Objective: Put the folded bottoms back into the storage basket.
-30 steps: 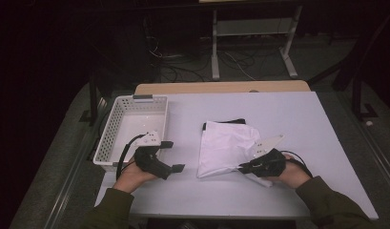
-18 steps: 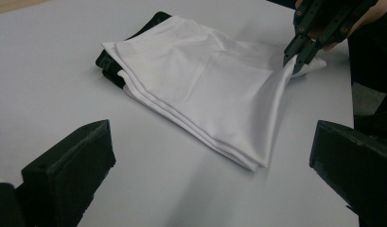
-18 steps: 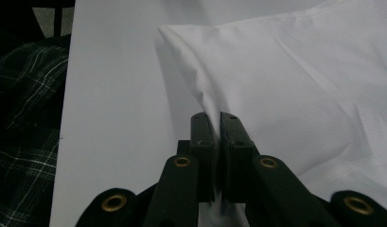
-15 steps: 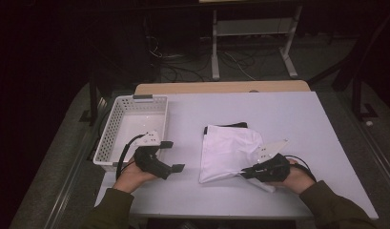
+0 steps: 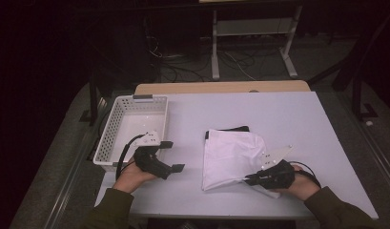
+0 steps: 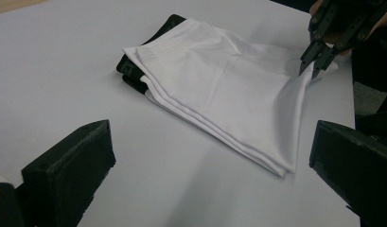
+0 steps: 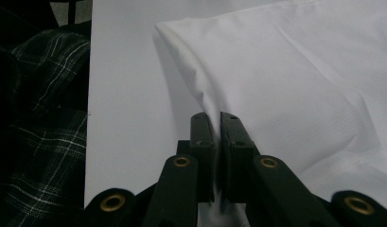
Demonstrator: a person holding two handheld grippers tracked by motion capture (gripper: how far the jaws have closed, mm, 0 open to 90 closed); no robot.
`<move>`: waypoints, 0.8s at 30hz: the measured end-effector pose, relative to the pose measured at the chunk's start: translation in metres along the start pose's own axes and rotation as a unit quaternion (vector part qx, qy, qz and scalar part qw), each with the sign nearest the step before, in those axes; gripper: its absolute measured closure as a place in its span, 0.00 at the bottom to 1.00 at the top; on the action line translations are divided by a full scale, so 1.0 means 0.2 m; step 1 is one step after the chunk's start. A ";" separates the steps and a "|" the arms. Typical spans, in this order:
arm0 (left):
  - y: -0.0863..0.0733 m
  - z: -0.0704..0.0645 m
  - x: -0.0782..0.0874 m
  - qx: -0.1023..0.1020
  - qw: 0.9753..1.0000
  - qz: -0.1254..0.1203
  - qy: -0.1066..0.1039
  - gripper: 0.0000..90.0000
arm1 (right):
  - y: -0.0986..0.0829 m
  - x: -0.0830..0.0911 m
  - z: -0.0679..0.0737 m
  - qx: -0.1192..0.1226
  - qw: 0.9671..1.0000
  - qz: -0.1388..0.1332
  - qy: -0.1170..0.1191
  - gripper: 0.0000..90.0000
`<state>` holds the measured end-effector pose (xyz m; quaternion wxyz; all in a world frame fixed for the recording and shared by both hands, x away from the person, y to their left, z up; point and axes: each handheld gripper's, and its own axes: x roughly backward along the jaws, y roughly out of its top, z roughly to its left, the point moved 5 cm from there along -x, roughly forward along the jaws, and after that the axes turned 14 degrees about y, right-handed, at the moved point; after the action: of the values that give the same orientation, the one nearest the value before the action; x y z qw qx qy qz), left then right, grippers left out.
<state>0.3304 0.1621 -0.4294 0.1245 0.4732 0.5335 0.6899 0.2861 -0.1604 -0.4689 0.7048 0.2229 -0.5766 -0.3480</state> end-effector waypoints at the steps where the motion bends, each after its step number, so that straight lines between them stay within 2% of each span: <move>1: 0.00 0.00 0.00 0.000 1.000 0.000 0.000 0.00 | 0.00 0.00 0.00 0.000 1.000 0.000 0.000 0.93; 6: 0.00 0.00 0.00 0.000 1.000 0.000 0.000 0.00 | 0.00 -0.01 0.00 -0.005 1.000 -0.001 0.003 0.87; 7: 0.00 0.00 0.00 0.000 1.000 0.000 0.000 0.00 | 0.00 0.00 0.00 -0.007 1.000 -0.002 0.005 0.78; 10: 0.00 0.00 0.00 0.000 1.000 0.000 0.001 0.00 | 0.01 0.01 -0.01 -0.020 1.000 -0.014 0.001 0.66; 12: 0.00 0.00 0.00 0.000 1.000 0.000 0.000 0.00 | 0.01 0.01 -0.02 -0.028 0.999 -0.029 -0.005 0.54; 13: 0.00 0.00 0.00 0.000 1.000 0.000 0.000 0.00 | 0.01 0.01 -0.02 -0.028 0.999 -0.029 -0.005 0.54; 14: 0.00 0.00 0.00 0.000 1.000 0.000 0.000 0.00 | 0.02 0.01 -0.02 -0.029 0.999 -0.034 -0.006 0.49; 15: 0.00 0.00 0.00 0.000 1.000 0.000 0.000 0.00 | 0.02 0.02 -0.03 -0.032 0.998 -0.045 -0.019 0.39; 17: 0.00 0.00 0.00 -0.001 1.000 0.000 0.000 0.00 | 0.03 0.04 -0.04 -0.037 0.997 -0.058 -0.024 0.32; 18: 0.00 0.00 0.00 -0.001 1.000 0.000 0.001 0.00 | 0.03 0.04 -0.05 -0.040 0.997 -0.065 -0.033 0.26; 19: 0.00 0.00 0.00 -0.001 1.000 0.000 0.001 0.00 | 0.03 0.04 -0.05 -0.040 0.997 -0.065 -0.033 0.26; 23: 0.00 0.00 0.00 0.000 1.000 0.001 0.001 0.00 | 0.02 0.07 -0.08 -0.055 0.993 -0.081 -0.060 0.14; 24: 0.00 0.00 0.00 -0.001 1.000 0.001 0.001 0.00 | 0.02 0.08 -0.09 -0.062 0.992 -0.084 -0.072 0.08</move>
<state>0.3305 0.1616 -0.4296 0.1234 0.4731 0.5324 0.6910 0.3050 -0.1714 -0.4600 0.6424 0.2010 -0.5824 -0.4558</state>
